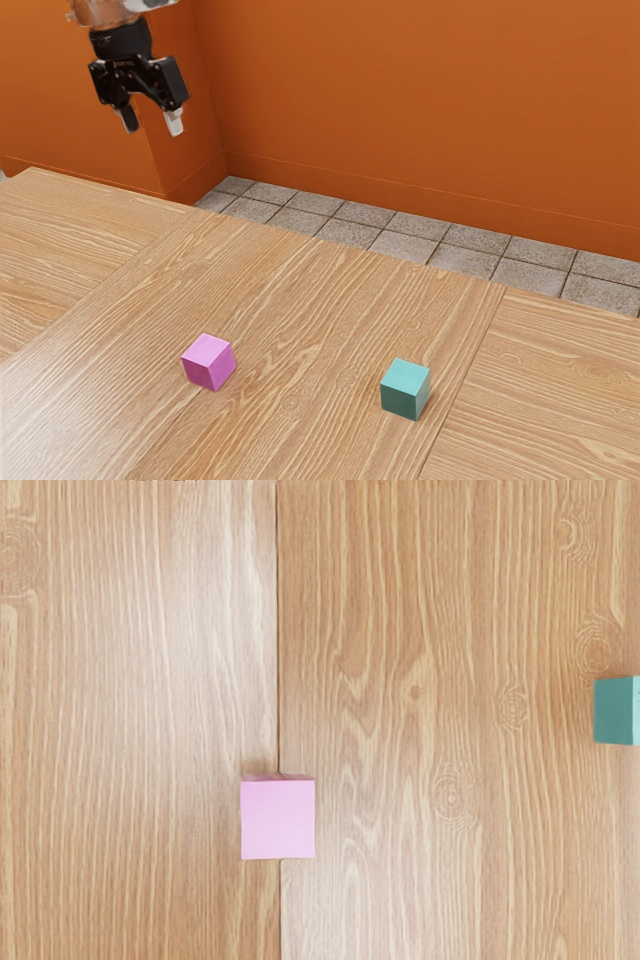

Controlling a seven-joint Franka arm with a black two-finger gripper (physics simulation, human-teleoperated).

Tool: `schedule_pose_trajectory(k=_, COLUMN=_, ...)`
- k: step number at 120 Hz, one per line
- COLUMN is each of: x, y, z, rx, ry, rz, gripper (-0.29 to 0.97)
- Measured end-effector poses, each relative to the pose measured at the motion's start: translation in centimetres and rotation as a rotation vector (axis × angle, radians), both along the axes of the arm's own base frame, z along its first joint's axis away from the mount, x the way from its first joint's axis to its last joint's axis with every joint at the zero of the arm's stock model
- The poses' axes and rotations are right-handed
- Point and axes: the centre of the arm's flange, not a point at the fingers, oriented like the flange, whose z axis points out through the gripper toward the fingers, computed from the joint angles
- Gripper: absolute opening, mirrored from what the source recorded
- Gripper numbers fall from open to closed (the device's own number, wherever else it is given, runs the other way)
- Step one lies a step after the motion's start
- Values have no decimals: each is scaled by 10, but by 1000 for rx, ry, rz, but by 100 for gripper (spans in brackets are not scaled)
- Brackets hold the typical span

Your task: Pick up the blue block with one arm, and put the blue block on the pink block with one arm

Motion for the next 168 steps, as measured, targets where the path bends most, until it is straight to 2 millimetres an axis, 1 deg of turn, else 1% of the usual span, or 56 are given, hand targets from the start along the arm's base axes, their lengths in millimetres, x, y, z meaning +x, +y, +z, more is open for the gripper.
schedule_pose_trajectory(k=12, x=-2, y=33, z=-6, rx=-6, ry=-31, rz=56, gripper=65)
schedule_pose_trajectory(k=17, x=0, y=42, z=-10, rx=-4, ry=-37, rz=83, gripper=65)
schedule_pose_trajectory(k=21, x=3, y=46, z=-18, rx=4, ry=-27, rz=105, gripper=65)
schedule_pose_trajectory(k=25, x=8, y=46, z=-32, rx=11, ry=-6, rz=127, gripper=65)
schedule_pose_trajectory(k=31, x=32, y=44, z=-76, rx=20, ry=45, rz=164, gripper=64)
schedule_pose_trajectory(k=33, x=44, y=38, z=-95, rx=21, ry=61, rz=169, gripper=64)
schedule_pose_trajectory(k=34, x=51, y=32, z=-107, rx=20, ry=71, rz=167, gripper=64)
schedule_pose_trajectory(k=35, x=58, y=21, z=-117, rx=21, ry=79, rz=157, gripper=65)
schedule_pose_trajectory(k=36, x=65, y=5, z=-127, rx=21, ry=86, rz=139, gripper=65)
schedule_pose_trajectory(k=37, x=71, y=-17, z=-137, rx=23, ry=91, rz=112, gripper=65)
schedule_pose_trajectory(k=39, x=80, y=-72, z=-154, rx=26, ry=98, rz=40, gripper=65)
schedule_pose_trajectory(k=42, x=79, y=-160, z=-176, rx=31, ry=104, rz=-75, gripper=64)
schedule_pose_trajectory(k=44, x=74, y=-208, z=-189, rx=34, ry=104, rz=-135, gripper=64)
schedule_pose_trajectory(k=45, x=71, y=-228, z=-194, rx=35, ry=103, rz=-158, gripper=64)
schedule_pose_trajectory(k=47, x=66, y=-258, z=-205, rx=37, ry=103, rz=-190, gripper=63)
schedule_pose_trajectory(k=49, x=63, y=-280, z=-217, rx=39, ry=105, rz=-207, gripper=63)
schedule_pose_trajectory(k=51, x=62, y=-293, z=-232, rx=40, ry=112, rz=-206, gripper=63)
schedule_pose_trajectory(k=53, x=63, y=-299, z=-247, rx=41, ry=120, rz=-195, gripper=63)
schedule_pose_trajectory(k=60, x=66, y=-308, z=-286, rx=41, ry=128, rz=-142, gripper=62)
schedule_pose_trajectory(k=65, x=68, y=-317, z=-306, rx=38, ry=124, rz=-114, gripper=62)
schedule_pose_trajectory(k=71, x=64, y=-338, z=-320, rx=30, ry=112, rz=-106, gripper=62)
schedule_pose_trajectory(k=78, x=64, y=-352, z=-341, rx=33, ry=101, rz=-88, gripper=62)
schedule_pose_trajectory(k=92, x=62, y=-368, z=-366, rx=37, ry=73, rz=-56, gripper=61)
schedule_pose_trajectory(k=102, x=57, y=-369, z=-383, rx=46, ry=69, rz=-37, gripper=61)
schedule_pose_trajectory(k=107, x=56, y=-365, z=-389, rx=53, ry=68, rz=-24, gripper=61)
schedule_pose_trajectory(k=115, x=56, y=-362, z=-393, rx=57, ry=60, rz=-9, gripper=61)
schedule_pose_trajectory(k=133, x=54, y=-369, z=-396, rx=64, ry=39, rz=-13, gripper=61)
schedule_pose_trajectory(k=149, x=56, y=-367, z=-417, rx=98, ry=37, rz=-14, gripper=59)
schedule_pose_trajectory(k=156, x=57, y=-368, z=-421, rx=102, ry=32, rz=-15, gripper=56)
schedule_pose_trajectory(k=168, x=58, y=-369, z=-422, rx=104, ry=24, rz=-12, gripper=48)
